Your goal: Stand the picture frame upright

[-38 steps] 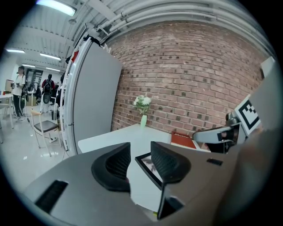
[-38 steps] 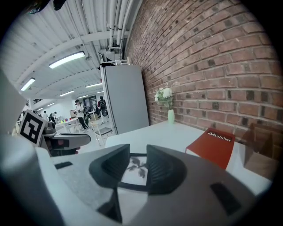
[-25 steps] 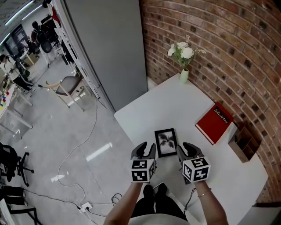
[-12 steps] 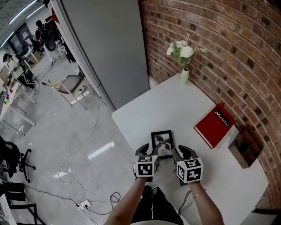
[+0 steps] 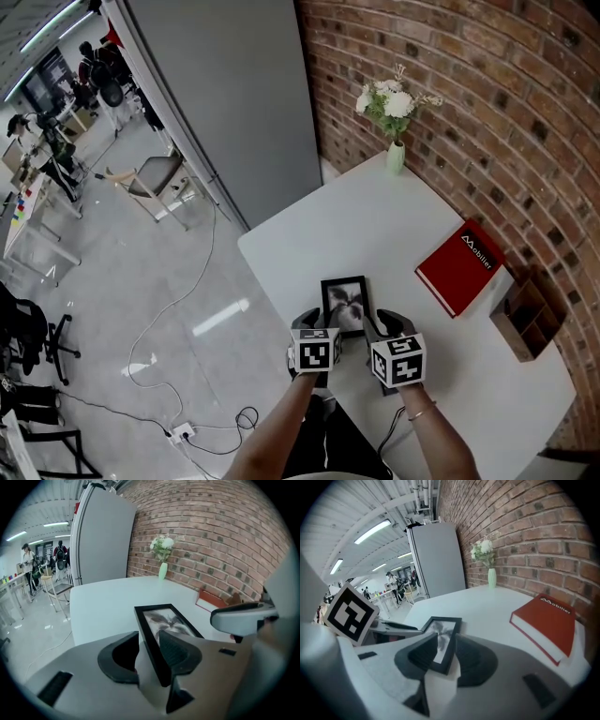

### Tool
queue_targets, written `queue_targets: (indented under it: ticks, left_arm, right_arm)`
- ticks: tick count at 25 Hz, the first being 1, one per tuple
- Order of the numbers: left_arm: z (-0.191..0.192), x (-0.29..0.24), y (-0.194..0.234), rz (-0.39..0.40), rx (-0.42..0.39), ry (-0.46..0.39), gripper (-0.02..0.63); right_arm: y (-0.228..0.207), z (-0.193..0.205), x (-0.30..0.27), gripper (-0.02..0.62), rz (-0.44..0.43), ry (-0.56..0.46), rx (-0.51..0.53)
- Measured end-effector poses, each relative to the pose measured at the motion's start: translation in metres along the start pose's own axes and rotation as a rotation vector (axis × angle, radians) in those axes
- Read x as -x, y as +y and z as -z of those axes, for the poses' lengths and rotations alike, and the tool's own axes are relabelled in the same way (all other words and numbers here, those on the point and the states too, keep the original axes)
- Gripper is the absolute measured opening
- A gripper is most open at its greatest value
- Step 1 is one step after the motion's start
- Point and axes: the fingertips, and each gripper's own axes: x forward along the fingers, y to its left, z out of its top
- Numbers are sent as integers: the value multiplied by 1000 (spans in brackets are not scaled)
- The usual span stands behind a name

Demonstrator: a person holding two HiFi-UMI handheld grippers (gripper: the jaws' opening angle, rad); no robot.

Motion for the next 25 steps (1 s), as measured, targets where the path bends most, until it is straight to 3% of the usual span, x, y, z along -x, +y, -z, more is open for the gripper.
queue_targets:
  ticks: [25]
  left_arm:
    - [-2, 0, -4, 17, -2, 24, 81]
  right_arm:
    - [-11, 15, -43, 104, 67, 97, -10]
